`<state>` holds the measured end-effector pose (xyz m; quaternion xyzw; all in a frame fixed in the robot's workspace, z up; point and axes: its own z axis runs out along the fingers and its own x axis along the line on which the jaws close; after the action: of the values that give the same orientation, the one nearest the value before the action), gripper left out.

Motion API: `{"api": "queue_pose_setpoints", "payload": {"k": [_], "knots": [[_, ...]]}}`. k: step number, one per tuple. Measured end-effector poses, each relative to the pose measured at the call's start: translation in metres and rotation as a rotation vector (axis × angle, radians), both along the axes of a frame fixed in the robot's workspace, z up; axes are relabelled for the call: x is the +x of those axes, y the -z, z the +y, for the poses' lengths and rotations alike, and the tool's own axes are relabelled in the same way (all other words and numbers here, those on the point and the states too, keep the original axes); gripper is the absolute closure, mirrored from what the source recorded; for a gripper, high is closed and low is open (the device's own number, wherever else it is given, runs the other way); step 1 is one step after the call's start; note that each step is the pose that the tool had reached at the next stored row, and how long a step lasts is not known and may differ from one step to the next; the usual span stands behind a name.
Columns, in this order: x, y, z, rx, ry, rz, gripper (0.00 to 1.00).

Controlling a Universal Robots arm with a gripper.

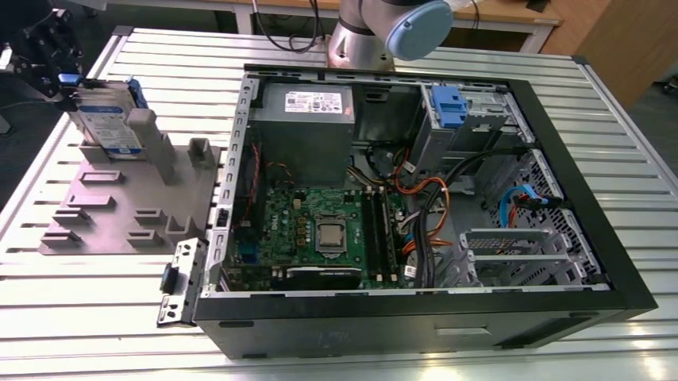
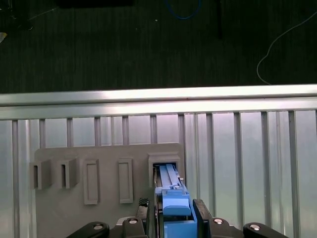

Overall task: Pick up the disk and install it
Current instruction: 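Pick up the disk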

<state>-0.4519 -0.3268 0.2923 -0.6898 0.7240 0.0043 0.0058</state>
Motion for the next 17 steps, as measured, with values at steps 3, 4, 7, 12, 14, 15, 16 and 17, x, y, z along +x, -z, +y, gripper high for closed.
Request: {"api": "queue_pose_setpoints", "payload": {"k": [3,4,7,12,14,15,16,17], "knots": [[0.0000,0.0001,0.0004,0.0000,0.000,-0.0001,0.53],[0.0000,0.0001,0.0005,0.0000,0.000,-0.0001,0.53],[0.0000,0.0003,0.0017,0.0000,0.000,0.0000,0.53],[0.0000,0.0004,0.0018,0.0000,0.000,-0.0001,0.53],[0.0000,0.0004,0.0018,0.0000,0.000,-0.0001,0.53],[0.0000,0.0005,0.0018,0.0000,0.000,-0.0001,0.53],[0.0000,0.0005,0.0019,0.0000,0.000,-0.0001,0.53],[0.0000,0.0004,0.0019,0.0000,0.000,0.0000,0.53]]}}
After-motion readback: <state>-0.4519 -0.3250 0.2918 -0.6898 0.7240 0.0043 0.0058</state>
